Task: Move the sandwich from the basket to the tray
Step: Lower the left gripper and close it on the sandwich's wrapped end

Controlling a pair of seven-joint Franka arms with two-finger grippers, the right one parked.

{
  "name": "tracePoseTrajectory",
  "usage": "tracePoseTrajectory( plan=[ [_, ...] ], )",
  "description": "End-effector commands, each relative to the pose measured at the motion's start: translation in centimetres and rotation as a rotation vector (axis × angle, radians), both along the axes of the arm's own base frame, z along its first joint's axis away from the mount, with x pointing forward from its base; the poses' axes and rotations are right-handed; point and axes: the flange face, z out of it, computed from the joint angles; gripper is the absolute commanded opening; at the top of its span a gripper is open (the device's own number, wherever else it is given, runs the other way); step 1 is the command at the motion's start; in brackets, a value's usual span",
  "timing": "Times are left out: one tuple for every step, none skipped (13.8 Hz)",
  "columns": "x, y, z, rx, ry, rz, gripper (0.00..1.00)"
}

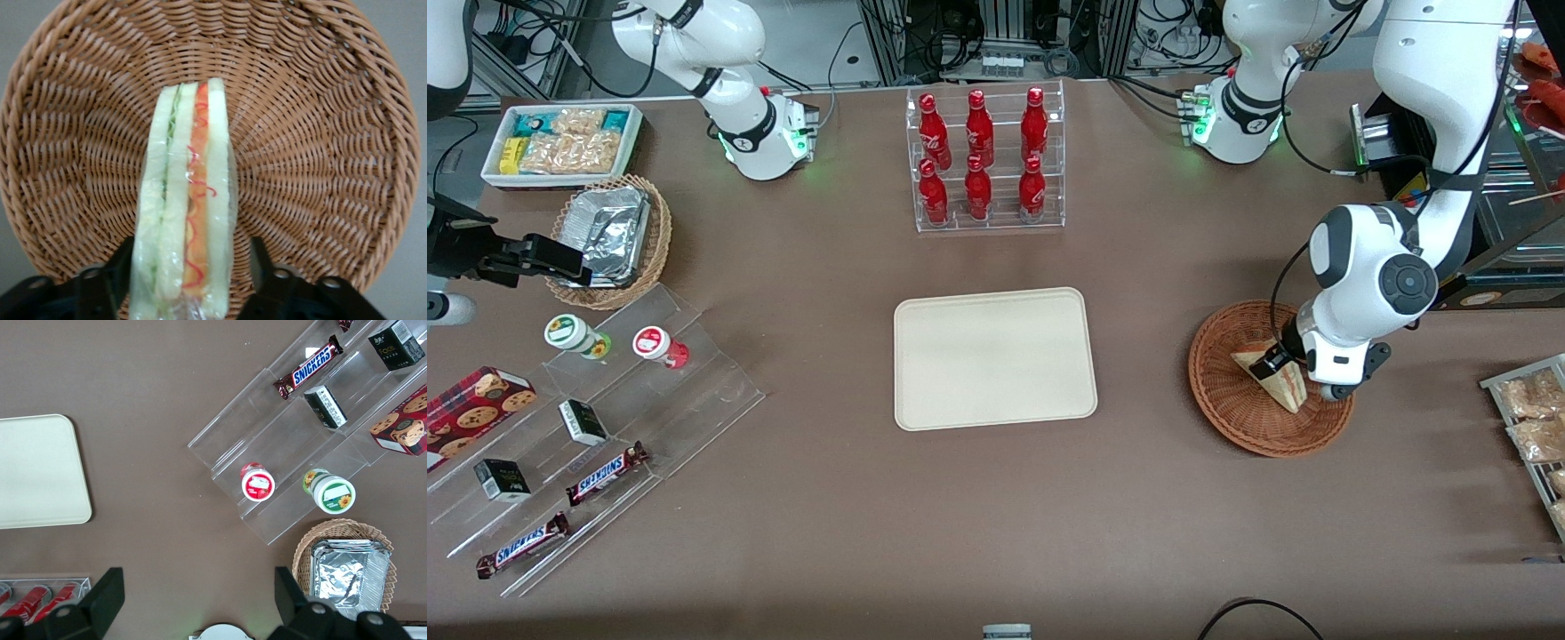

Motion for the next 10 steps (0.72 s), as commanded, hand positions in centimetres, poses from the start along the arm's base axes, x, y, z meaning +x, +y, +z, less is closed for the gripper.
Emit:
tracePoseTrajectory(
  plan=[
    [-0.8, 0.3, 0.1, 0.046, -0.004, -0.032, 0.00],
    [-0.8, 0.3, 0.4, 0.053, -0.005, -0.042, 0.00],
    [-0.9, 0.2, 1.2, 0.069, 0.005, -0.060, 0.00],
    [-1.0, 0.0, 2.2, 0.092, 0.020, -0.084, 0.00],
    [-0.8, -0.5, 3.9, 0.104, 0.027, -0.096, 0.00],
    [-0.4, -1.4, 5.1, 0.109, 0.049, -0.112, 0.00],
    [0.1, -3.5, 6.8, 0.113, 0.069, -0.145, 0.00],
    [0.9, -4.8, 8.2, 0.111, 0.086, -0.148, 0.00],
    [1.2, -6.6, 9.4, 0.102, 0.092, -0.179, 0.00],
    [1.4, -8.2, 10.3, 0.093, 0.090, -0.204, 0.00]
  ],
)
